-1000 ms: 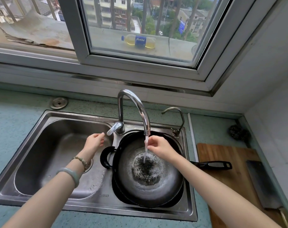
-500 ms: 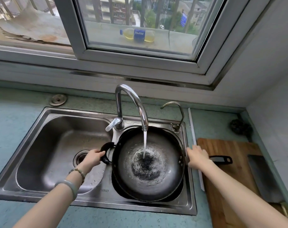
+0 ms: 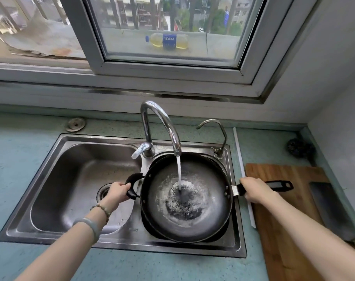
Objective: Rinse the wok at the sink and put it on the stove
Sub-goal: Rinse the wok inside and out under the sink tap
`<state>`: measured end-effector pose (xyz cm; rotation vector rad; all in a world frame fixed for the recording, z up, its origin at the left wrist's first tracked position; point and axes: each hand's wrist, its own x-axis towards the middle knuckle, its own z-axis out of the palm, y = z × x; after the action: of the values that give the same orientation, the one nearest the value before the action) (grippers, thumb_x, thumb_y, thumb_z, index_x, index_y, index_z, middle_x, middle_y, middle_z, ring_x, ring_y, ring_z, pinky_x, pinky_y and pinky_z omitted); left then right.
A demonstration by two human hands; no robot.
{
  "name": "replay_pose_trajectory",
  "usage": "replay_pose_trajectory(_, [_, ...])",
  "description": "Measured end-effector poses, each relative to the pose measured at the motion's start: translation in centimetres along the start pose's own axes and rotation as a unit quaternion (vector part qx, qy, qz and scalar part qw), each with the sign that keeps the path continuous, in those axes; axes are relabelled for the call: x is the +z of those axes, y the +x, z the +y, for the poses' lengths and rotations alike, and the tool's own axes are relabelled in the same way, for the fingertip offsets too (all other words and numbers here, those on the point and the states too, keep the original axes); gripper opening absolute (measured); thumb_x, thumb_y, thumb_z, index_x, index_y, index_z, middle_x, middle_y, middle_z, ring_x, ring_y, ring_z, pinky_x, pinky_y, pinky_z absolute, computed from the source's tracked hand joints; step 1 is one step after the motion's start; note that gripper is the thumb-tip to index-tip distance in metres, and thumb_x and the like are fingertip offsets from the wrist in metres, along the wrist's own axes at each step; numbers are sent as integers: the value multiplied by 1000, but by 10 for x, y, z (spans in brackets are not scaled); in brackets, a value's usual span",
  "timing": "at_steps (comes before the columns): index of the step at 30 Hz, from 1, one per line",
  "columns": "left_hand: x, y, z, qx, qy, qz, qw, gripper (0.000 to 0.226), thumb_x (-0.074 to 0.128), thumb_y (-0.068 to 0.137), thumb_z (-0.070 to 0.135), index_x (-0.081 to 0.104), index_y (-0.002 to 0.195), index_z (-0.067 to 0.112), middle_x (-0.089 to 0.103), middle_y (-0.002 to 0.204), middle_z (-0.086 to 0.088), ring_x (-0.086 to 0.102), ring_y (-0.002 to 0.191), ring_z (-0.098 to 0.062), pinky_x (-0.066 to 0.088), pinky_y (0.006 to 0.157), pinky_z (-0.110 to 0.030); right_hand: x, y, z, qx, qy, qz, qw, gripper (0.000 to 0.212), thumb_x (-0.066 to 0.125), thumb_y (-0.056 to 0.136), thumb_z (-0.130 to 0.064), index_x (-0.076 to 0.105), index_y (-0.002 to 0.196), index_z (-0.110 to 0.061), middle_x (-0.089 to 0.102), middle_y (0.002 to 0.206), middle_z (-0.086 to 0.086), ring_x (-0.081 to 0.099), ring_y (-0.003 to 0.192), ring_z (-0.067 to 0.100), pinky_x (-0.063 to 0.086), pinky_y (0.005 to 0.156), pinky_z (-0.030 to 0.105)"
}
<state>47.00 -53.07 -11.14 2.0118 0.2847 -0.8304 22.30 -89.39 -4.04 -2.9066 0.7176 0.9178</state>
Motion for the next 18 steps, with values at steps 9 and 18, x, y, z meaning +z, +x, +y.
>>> replay_pose_trajectory(9, [-15,-7,-15,-15,-58,-46,997,19,48,97,8,51,78,10,56,80,-10,56,66,-21,53,43,-19,-84,-23,-2,-36,-19,-13,999,31,56,72,-16,60,102,-20,65,106,5,61,99,28,49,76,34])
replay_pose_trajectory(18, [-11,-32,6,14,-218,-27,975,12,42,99,1,51,95,-4,55,81,-16,56,73,-25,51,79,-36,-61,-45,-1,-13,-118,91,989,32,51,83,-16,46,115,-15,62,117,8,58,111,28,43,86,35])
